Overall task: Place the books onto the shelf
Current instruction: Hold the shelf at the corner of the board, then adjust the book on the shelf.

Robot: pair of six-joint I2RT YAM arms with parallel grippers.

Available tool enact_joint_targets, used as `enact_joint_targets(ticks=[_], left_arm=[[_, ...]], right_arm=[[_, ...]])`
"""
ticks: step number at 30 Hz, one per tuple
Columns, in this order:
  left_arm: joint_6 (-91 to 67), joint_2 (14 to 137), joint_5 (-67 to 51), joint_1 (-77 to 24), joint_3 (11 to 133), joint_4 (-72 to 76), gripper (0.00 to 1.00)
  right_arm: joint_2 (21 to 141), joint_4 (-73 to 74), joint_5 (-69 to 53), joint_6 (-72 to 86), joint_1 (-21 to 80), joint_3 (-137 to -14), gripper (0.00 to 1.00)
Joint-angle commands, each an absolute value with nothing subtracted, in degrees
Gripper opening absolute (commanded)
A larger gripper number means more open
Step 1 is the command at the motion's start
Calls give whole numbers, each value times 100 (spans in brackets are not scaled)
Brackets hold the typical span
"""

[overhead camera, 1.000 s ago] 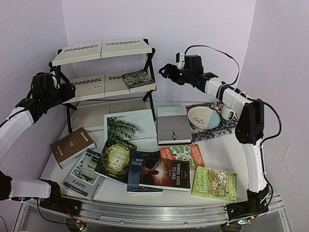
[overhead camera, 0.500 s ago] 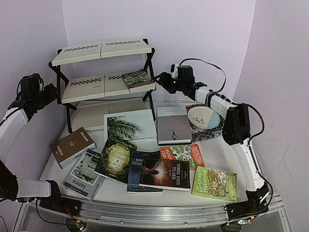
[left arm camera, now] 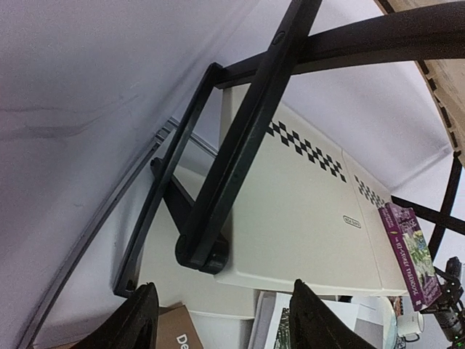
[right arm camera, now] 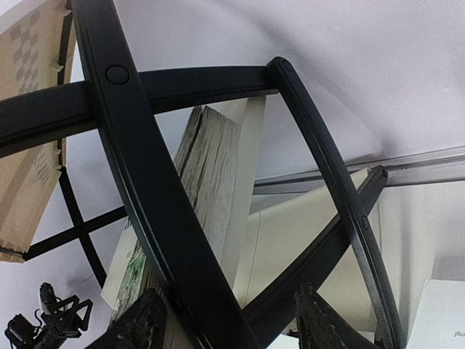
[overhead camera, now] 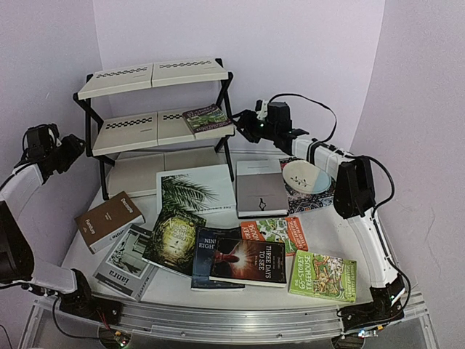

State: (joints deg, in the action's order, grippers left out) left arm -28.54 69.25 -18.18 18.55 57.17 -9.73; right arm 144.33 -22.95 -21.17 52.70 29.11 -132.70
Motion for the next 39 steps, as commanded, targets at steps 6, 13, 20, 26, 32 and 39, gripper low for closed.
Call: enact_joint_targets(ticks=[6, 13, 20, 26, 32, 39], left_arm=[[-3077, 7108, -2468, 1913, 5702, -448, 61], [-3059, 7130, -2548, 1911, 5696, -448, 60], [-3023, 7040, -2628, 1913, 5660, -448, 60], [-2983, 7026, -2699, 1916, 5636, -448, 61], [-2962, 7053, -2640, 1917, 5678, -467, 61], [-2851, 7034, -2415, 1910, 5818, -601, 62]], right_arm=[[14153, -2901, -2413, 5405, 3082, -12972, 39], [13443, -3092, -2371, 5253, 3168, -12044, 23], [12900, -3095, -2389, 5054, 3283, -11411, 9], [12623, -3116, -2410, 4977, 3334, -11015, 8], [12554, -3098, -2222, 4960, 3323, -10923, 19], [12476, -2775, -1724, 4759, 3169, -10997, 36]])
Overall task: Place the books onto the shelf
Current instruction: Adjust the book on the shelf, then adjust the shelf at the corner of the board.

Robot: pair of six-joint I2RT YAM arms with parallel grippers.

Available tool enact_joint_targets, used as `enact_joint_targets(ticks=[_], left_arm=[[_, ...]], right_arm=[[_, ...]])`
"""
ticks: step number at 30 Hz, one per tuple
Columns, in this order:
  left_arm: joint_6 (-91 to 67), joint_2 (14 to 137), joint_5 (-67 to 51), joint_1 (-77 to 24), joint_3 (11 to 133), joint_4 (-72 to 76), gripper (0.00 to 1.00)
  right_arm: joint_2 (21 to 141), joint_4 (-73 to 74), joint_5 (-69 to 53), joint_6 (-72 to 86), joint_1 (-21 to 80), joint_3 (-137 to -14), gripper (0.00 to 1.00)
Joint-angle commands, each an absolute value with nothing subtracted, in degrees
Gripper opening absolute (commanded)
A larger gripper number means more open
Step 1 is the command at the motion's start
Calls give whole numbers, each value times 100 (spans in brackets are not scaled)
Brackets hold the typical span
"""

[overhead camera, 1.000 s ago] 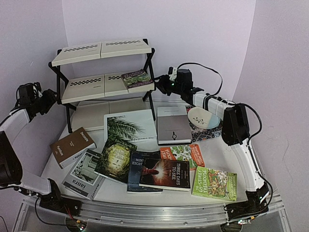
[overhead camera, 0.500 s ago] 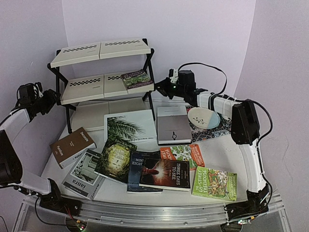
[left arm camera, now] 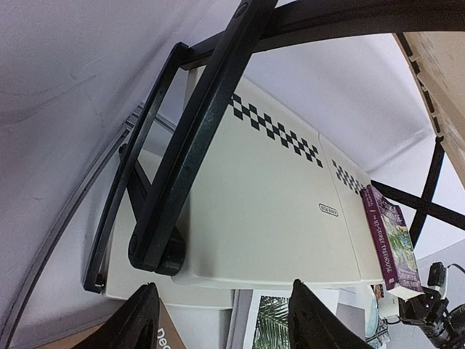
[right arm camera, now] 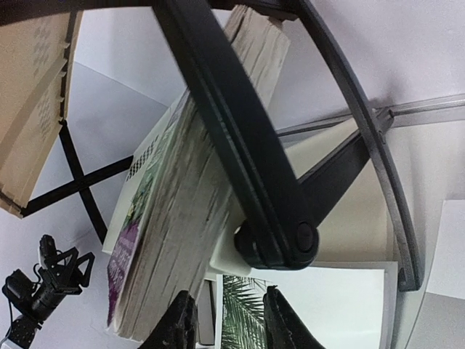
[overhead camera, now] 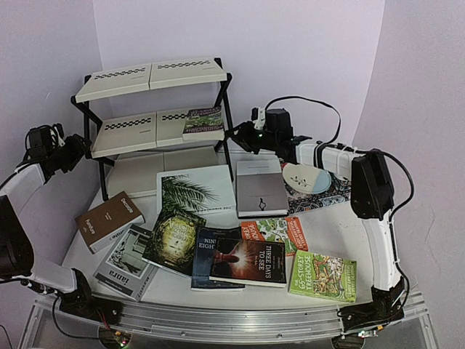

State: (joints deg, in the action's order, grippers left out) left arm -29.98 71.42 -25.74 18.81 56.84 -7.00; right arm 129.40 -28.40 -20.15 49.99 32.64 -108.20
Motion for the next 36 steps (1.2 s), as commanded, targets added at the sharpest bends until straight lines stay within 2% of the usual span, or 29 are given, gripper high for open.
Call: enact_joint_targets(ticks=[1, 5, 8, 20, 24, 26, 30, 36], left_arm=[[-2819, 7031, -2353, 1915, 5850, -638, 62], [-2733, 6988, -2178, 1923, 5948, -719, 66], [-2724, 6935, -2119, 1921, 5951, -716, 70], [-2757, 7008, -2333, 1915, 6014, -719, 75], [-2717, 6988, -2278, 1913, 6017, -723, 75], [-2708, 7001, -2268, 1921, 6020, -721, 75], [-2649, 6995, -2298, 1913, 6029, -721, 75], [-2544, 6850, -2211, 1915, 5976, -722, 75]], right_arm=[[12530, -2630, -1628, 4667, 3161, -11168, 41], [12852, -2079, -1416, 4341, 3151, -11788, 60], [13149, -2045, -1397, 4338, 3139, -12143, 68], [14457, -2344, -1552, 4758, 3162, -13458, 80], [14693, -2385, -1575, 4757, 3202, -13698, 74], [14757, -2420, -1588, 4771, 3236, -13753, 67], [14698, -2568, -1500, 4665, 3315, -13688, 46], [14113, -2588, -1066, 3870, 3463, -13125, 26]])
